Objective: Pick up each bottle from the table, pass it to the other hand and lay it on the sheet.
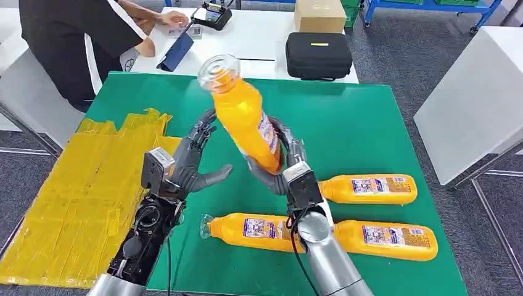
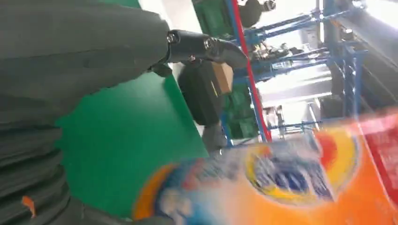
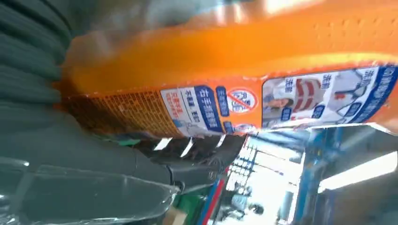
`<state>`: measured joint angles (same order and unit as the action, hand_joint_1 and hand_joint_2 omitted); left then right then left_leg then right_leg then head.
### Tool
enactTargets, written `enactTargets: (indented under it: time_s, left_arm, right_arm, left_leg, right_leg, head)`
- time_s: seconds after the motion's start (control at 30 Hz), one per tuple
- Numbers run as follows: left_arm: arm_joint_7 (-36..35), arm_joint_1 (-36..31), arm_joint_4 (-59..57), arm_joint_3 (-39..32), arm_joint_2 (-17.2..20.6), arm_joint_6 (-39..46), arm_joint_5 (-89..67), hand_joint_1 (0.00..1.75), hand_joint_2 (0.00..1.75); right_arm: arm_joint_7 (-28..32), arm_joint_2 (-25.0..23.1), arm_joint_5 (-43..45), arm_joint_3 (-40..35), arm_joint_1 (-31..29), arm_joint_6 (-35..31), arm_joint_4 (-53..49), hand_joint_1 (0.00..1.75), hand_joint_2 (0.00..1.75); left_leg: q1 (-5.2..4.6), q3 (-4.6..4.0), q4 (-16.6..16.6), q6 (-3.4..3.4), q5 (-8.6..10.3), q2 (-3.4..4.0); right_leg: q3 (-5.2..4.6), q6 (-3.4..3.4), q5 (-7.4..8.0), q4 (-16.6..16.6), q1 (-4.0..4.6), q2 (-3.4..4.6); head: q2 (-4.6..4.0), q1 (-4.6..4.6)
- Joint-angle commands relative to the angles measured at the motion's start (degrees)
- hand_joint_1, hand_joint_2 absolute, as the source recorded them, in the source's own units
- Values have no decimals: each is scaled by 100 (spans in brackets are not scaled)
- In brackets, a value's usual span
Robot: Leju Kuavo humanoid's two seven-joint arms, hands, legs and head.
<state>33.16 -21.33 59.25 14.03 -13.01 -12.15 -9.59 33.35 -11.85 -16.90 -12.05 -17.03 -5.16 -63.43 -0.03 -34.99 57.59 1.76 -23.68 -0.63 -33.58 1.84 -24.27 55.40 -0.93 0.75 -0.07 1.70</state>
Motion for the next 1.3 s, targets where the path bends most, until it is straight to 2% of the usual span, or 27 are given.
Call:
enactTargets:
  time_s: [0.03,0.13,0.33,0.53,0.6,0.63,0.93,1.0,1.3]
  left_arm:
    - [-48,-315,-266,195,89,-13,5,0,175]
    - [-29,-321,-248,224,89,-75,29,0,175]
    - [-95,-413,-207,312,33,-261,264,0,175]
    - [-58,-313,-123,202,157,-403,545,0,175]
    - [-40,-318,-147,190,163,-431,574,0,175]
    - [-28,-330,-163,189,162,-444,590,0,175]
    - [47,-451,-333,255,106,-474,651,0,175]
    - [71,-468,-349,243,91,-448,685,0,175]
    - [90,-489,-358,214,90,-462,761,0,175]
  right_arm:
    - [8,-122,-18,-353,-460,40,722,175,175]
    - [-10,-127,-60,-469,-498,130,815,175,175]
    - [-120,-318,-393,-1080,-759,-85,1920,175,175]
    - [-65,-347,-443,-1115,-868,-160,2736,175,175]
    - [6,-338,-441,-1085,-903,-165,2870,175,175]
    - [-1,-339,-455,-1066,-921,-167,2933,175,175]
    - [-150,-379,-956,-1237,-925,-366,3289,175,175]
    - [-173,-395,-1027,-1261,-905,-380,3345,175,175]
    - [-162,-400,-1060,-1262,-888,-403,3373,175,175]
  left_leg:
    - [1,23,1,-10,-11,14]
    - [1,24,0,-10,-11,9]
    - [3,27,3,-15,-14,19]
    - [4,39,-5,-17,-15,20]
    - [6,59,-10,-22,-21,21]
    - [3,25,-8,-9,-8,13]
    - [1,6,-2,-7,-4,-5]
    - [3,26,1,-14,-14,-4]
    - [2,5,0,-7,-4,-4]
  right_leg:
    - [20,-9,-8,0,3,3]
    - [22,-9,-8,-1,2,0]
    - [23,-14,-9,2,5,8]
    - [33,-16,-10,-4,7,6]
    - [53,-21,-16,-9,9,3]
    - [23,-8,-3,-9,4,7]
    - [8,-6,-5,-2,1,-6]
    - [28,-13,-15,1,5,-11]
    - [4,-7,-5,-1,3,-8]
  head:
    - [0,0]
    - [0,0]
    - [0,-2]
    - [0,-2]
    - [0,0]
    - [0,-2]
    - [0,0]
    - [0,-2]
    - [0,0]
